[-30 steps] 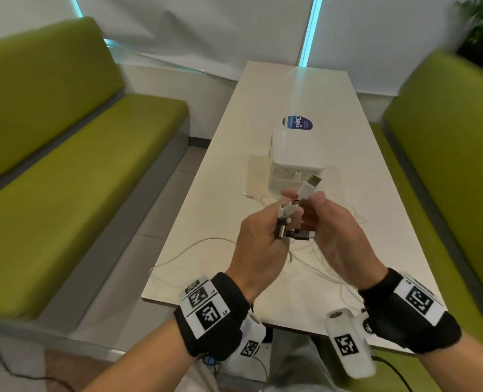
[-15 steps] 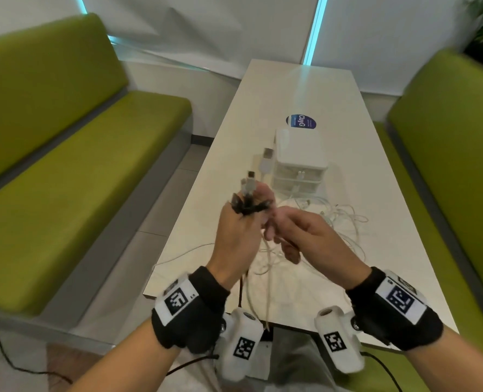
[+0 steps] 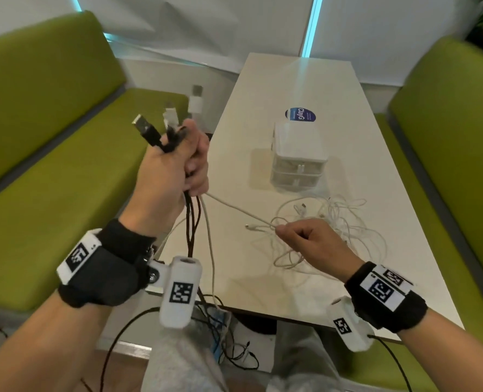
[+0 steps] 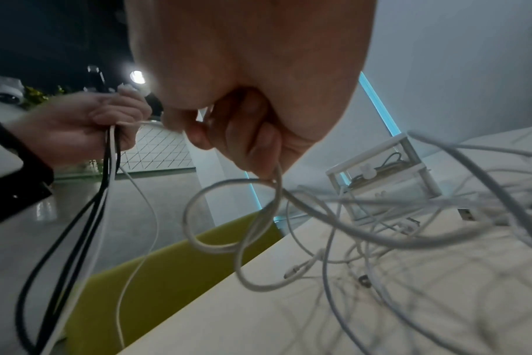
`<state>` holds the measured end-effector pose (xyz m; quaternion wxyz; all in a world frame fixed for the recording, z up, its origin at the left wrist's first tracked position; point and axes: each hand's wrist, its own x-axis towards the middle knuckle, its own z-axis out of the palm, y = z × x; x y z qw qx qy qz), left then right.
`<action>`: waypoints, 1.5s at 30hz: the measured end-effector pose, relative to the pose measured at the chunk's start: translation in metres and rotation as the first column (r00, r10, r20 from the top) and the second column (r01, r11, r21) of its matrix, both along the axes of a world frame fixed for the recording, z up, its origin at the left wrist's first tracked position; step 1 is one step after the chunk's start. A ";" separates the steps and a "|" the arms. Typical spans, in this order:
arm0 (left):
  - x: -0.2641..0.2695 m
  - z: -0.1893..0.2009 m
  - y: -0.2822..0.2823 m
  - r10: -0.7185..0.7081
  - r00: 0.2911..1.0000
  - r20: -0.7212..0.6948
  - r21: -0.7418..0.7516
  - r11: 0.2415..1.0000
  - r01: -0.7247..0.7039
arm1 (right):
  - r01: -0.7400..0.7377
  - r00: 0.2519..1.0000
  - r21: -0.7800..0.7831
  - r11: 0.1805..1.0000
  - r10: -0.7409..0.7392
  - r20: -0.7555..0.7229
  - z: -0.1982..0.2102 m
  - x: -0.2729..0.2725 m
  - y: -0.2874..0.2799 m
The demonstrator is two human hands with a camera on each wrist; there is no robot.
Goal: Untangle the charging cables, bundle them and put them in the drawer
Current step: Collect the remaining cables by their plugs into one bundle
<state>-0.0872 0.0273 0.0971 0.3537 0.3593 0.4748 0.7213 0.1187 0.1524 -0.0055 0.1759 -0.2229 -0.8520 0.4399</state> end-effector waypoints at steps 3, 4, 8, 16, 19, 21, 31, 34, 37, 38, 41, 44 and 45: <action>0.011 -0.003 0.008 -0.037 0.991 -0.130 -0.170 0.985 0.015 | 0.018 1.000 0.022 1.000 -0.019 0.024 -0.001 -0.007 0.001; 0.015 -0.008 0.011 -0.044 0.978 -0.202 -0.228 0.974 -0.003 | 0.023 0.999 0.035 0.999 -0.024 0.033 0.000 -0.009 0.002; 0.032 -0.039 0.021 -0.123 0.833 -0.540 -0.319 0.946 -0.066 | 0.047 0.999 0.118 0.992 -0.047 -0.007 0.008 -0.012 0.000; 0.054 -0.069 0.022 -0.135 0.577 -0.805 -0.304 0.930 -0.205 | 0.005 0.999 0.065 0.998 -0.002 -0.046 0.015 -0.003 0.003; 0.033 -0.058 0.015 0.039 0.602 -0.798 -0.209 0.918 -0.336 | 0.017 1.000 0.030 0.999 -0.017 -0.004 -0.001 0.006 0.009; 0.003 -0.051 0.009 0.216 0.722 -0.658 -0.188 0.880 -0.435 | 0.041 0.999 -0.022 0.999 -0.041 0.007 -0.013 0.016 0.014; 0.003 -0.060 0.005 0.306 0.530 -0.791 0.088 0.914 -0.396 | 0.020 0.985 0.192 0.981 -0.053 0.166 -0.028 -0.005 0.010; 0.041 -0.077 0.019 0.025 0.559 -0.829 -0.089 0.980 -0.177 | 0.010 0.995 0.188 0.982 -0.028 0.095 -0.022 -0.009 0.008; 0.060 -0.092 0.030 -0.135 0.450 -0.883 -0.227 0.961 -0.157 | 0.042 0.999 0.144 0.989 -0.042 -0.001 -0.017 -0.004 0.012; 0.061 -0.094 0.032 -0.160 0.447 -0.880 -0.257 0.952 -0.166 | 0.051 0.998 0.143 0.988 -0.047 -0.030 -0.017 -0.001 0.012; 0.064 -0.096 0.036 -0.212 0.406 -0.889 -0.305 0.935 -0.179 | 0.025 0.998 0.111 0.993 -0.018 -0.062 -0.018 0.004 0.013; 0.061 -0.089 0.033 -0.094 0.435 -0.896 -0.220 0.944 -0.248 | 0.033 0.999 0.131 0.991 -0.031 -0.021 -0.026 0.005 0.016; 0.056 -0.081 0.032 0.002 0.513 -0.858 -0.180 0.936 -0.304 | 0.061 0.998 0.136 0.989 -0.061 -0.004 -0.030 0.009 0.020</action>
